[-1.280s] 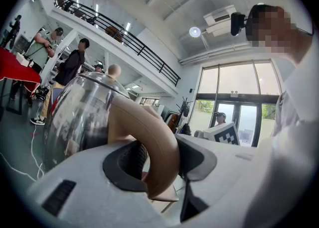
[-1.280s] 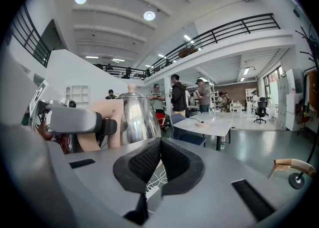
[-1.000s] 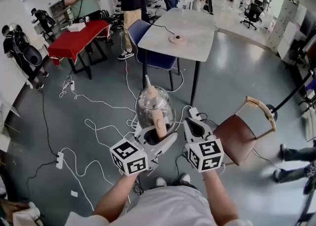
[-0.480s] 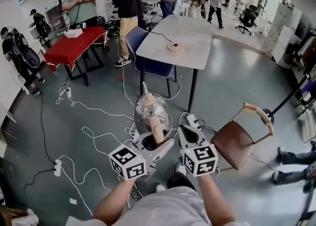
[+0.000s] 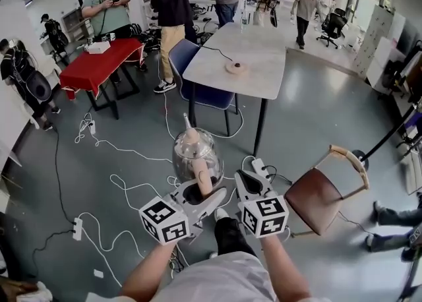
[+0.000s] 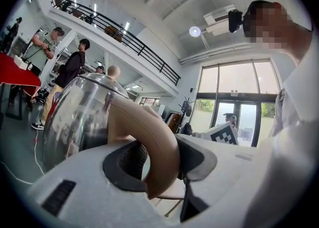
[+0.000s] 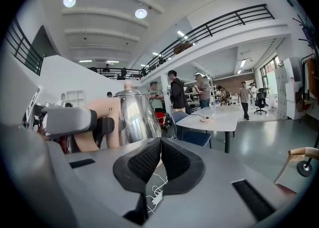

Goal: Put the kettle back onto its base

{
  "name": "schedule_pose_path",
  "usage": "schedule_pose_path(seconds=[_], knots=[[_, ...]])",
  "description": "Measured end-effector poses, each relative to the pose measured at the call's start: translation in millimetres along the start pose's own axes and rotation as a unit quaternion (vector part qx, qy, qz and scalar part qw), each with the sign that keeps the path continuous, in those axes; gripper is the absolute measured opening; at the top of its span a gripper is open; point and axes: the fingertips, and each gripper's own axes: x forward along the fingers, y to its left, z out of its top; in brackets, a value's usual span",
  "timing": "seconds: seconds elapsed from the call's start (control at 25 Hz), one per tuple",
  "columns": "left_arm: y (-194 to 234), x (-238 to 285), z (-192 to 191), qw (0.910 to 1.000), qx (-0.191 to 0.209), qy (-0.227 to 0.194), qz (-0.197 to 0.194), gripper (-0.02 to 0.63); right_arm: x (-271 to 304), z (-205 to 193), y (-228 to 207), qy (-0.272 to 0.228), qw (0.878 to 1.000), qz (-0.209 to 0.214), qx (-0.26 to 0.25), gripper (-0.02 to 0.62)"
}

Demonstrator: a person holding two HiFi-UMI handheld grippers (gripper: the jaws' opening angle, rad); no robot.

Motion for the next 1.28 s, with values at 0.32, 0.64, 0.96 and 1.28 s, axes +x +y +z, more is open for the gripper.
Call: schedule_pose_path(seconds=[0.32,0.64,0.96,1.28], knots=[[42,25,9,1.0000,0.002,0.000,0.005,0.166,42,8,-27,-0.005,1.000,-0.002,0.004,0.005],[97,86,29,1.0000,-0.007,0.005,0.001,0.166,107,24,-83,0.003,1.000,0.006,0.019,0.005],[164,154,58,0.9998,-0.012,0.009,0.009,0.167,184,46,-148,0.002,0.999,0.018,0.031,0.005],[209,195,80,0.9998,-0.006,0.004,0.018,0.167,232,77,-188,-0.014,0.999,0.025,0.025,0.005]])
